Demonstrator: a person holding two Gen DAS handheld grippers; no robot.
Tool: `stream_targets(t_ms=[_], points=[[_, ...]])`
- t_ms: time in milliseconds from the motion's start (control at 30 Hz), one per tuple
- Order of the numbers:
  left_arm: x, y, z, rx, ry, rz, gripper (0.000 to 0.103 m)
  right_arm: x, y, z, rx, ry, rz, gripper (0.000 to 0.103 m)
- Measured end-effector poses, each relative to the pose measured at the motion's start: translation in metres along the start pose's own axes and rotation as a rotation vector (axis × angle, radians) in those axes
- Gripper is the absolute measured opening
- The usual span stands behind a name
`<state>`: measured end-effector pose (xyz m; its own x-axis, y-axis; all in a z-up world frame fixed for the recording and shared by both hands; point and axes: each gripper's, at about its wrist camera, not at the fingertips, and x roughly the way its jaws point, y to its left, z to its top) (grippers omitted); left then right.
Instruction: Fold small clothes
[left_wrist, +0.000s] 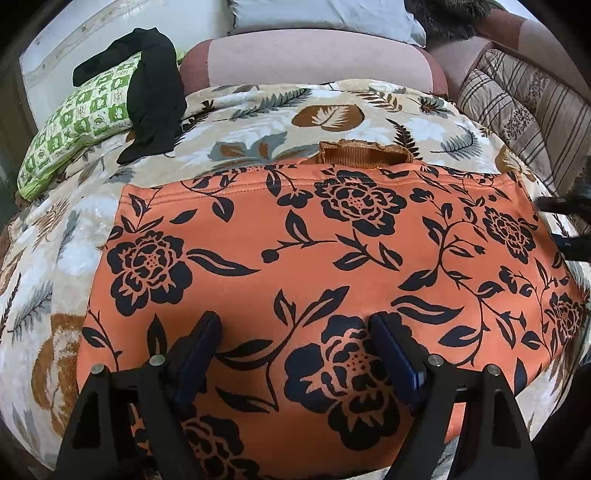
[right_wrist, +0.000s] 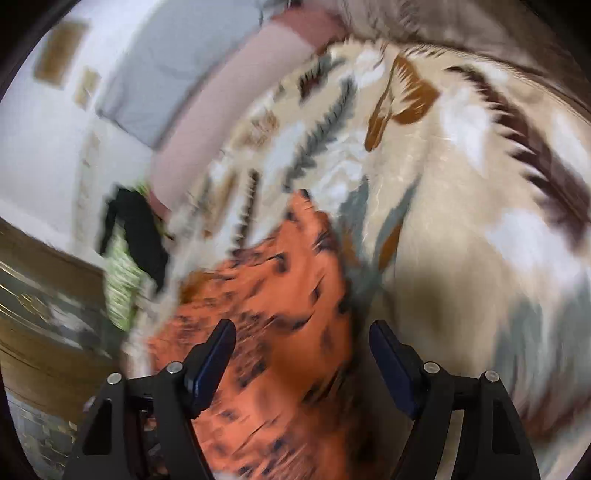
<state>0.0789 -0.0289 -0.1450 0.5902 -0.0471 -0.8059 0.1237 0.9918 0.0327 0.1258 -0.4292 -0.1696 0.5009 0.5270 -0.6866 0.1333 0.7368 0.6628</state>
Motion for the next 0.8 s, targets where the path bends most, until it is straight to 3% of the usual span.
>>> stream_targets(t_ms=[33, 67, 100, 133, 200, 267, 333, 367, 433, 467, 567, 700, 800], points=[[0.001, 0.0, 0.0, 0.0, -0.001, -0.001, 0.085, 0.015, -0.002, 0.006, 0.0, 0.054, 0.022, 0.069], [0.001, 0.0, 0.0, 0.0, 0.0, 0.0, 0.085, 0.028, 0.002, 0.01, -0.03, 0.098, 0.0, 0.059], [0.001, 0.001, 0.0, 0.002, -0.001, 0.001, 0.085, 0.031, 0.006, 0.013, -0.047, 0.109, -0.015, 0.03], [0.002, 0.001, 0.0, 0.003, -0.001, -0.001, 0.086, 0.033, 0.014, 0.014, -0.058, 0.132, -0.007, 0.016], [0.002, 0.002, 0.0, 0.001, -0.003, -0.002, 0.086, 0.015, 0.047, 0.01, -0.181, 0.058, -0.055, 0.014], [0.004, 0.002, 0.0, -0.005, -0.007, 0.0, 0.087, 0.001, 0.066, 0.001, -0.261, -0.025, -0.123, 0.014], [0.004, 0.002, 0.001, -0.009, -0.002, 0.006, 0.087, 0.023, 0.048, 0.002, -0.235, 0.008, -0.225, 0.014], [0.004, 0.001, 0.001, -0.004, 0.003, 0.01, 0.087, 0.034, 0.032, 0.001, -0.173, 0.041, -0.243, 0.018], [0.001, 0.002, 0.001, -0.004, 0.009, 0.006, 0.087, 0.026, 0.027, -0.003, -0.116, -0.015, -0.192, 0.025], [0.001, 0.004, 0.001, -0.011, 0.013, 0.004, 0.087, 0.02, 0.031, -0.004, -0.118, -0.032, -0.196, 0.031], [0.0, 0.005, 0.0, -0.015, 0.019, 0.006, 0.087, -0.005, 0.044, -0.013, -0.145, -0.112, -0.241, 0.063], [-0.001, 0.005, -0.002, -0.013, 0.022, 0.009, 0.087, -0.04, 0.06, -0.031, -0.161, -0.214, -0.239, 0.063], [-0.002, 0.005, -0.004, -0.011, 0.022, 0.011, 0.087, -0.059, 0.07, -0.052, -0.176, -0.267, -0.16, 0.063]])
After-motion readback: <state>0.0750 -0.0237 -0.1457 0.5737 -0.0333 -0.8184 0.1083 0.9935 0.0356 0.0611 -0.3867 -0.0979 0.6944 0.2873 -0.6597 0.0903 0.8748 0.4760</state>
